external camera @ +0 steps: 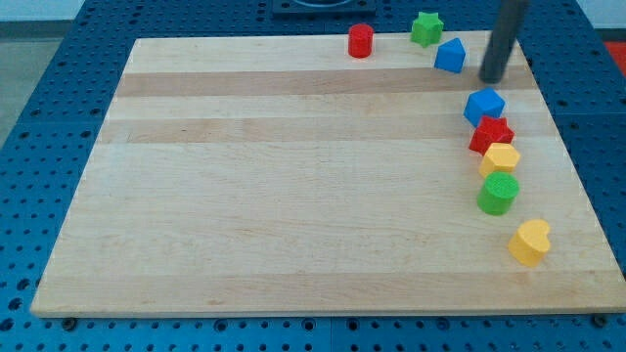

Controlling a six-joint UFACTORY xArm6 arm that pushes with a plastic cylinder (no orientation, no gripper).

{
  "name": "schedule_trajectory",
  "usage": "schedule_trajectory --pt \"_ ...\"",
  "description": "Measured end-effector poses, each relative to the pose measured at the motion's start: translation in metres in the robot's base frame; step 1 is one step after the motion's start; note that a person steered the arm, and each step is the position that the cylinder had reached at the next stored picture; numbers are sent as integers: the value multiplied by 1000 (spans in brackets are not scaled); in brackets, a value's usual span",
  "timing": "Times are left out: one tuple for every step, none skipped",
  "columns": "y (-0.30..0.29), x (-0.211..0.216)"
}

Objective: Push the blue triangle into the blue cube

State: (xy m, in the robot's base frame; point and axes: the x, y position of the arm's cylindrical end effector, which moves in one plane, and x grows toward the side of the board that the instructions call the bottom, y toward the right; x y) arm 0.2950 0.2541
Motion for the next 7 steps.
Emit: schedule_trajectory --pt "22 -33" --pt "7 -74" --pt "-61 -75" --pt "-113 -24" --pt "-123 10" --pt "-115 -3" --pt "-112 -19"
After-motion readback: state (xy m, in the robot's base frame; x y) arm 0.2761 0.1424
